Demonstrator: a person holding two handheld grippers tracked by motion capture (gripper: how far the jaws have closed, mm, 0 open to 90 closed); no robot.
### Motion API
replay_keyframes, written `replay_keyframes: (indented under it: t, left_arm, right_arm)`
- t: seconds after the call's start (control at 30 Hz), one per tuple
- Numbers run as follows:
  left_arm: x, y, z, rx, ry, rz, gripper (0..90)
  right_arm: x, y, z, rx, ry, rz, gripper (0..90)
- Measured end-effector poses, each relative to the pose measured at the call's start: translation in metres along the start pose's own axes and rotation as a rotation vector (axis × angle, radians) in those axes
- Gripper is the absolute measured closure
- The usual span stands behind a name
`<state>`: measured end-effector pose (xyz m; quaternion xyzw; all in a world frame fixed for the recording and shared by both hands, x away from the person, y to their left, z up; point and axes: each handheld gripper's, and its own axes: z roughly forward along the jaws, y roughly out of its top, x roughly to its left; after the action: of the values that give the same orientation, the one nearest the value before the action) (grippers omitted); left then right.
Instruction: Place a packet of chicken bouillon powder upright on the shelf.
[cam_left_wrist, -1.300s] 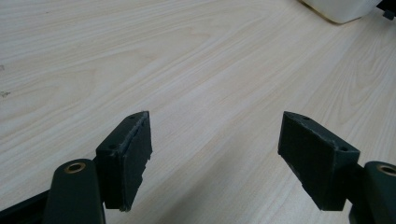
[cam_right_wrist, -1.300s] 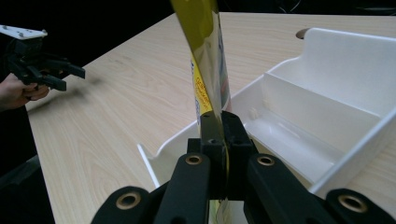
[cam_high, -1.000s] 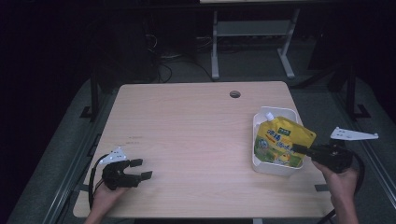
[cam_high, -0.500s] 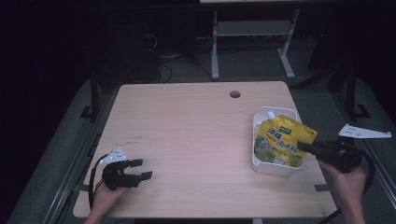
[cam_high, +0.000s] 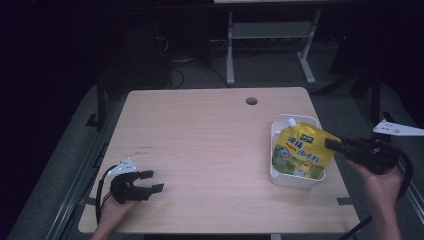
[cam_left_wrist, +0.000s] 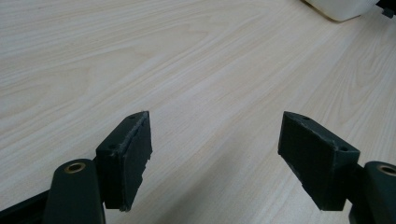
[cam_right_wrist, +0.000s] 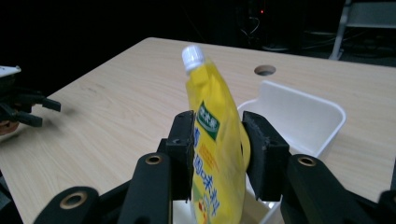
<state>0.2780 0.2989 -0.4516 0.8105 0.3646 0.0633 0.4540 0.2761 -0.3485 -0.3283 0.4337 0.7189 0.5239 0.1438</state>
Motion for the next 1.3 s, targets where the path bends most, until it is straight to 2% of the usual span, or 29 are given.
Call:
replay_keyframes:
  t: [0.27,0.43,0.57,0.93,1.3]
  left_arm:
    - [0.000,0.000,-0.001,-0.002,0.001,0.001,25.3]
    - [0.000,0.001,-0.001,-0.003,-0.001,0.005,25.3]
    - [0.000,0.001,-0.002,0.001,-0.002,0.012,25.3]
    - [-0.001,0.001,-0.002,0.001,0.000,0.016,25.3]
    - [-0.001,0.001,-0.003,-0.005,0.001,0.012,25.3]
  right_arm:
    - [0.011,0.025,0.003,-0.012,-0.013,-0.030,59.8]
    - [0.024,0.038,0.009,-0.008,-0.001,-0.066,58.3]
    - [0.038,0.044,0.019,0.006,0.027,-0.098,57.3]
    - [0.072,0.043,0.059,0.088,0.111,-0.148,54.0]
    - [0.096,0.033,0.092,0.146,0.181,-0.152,50.1]
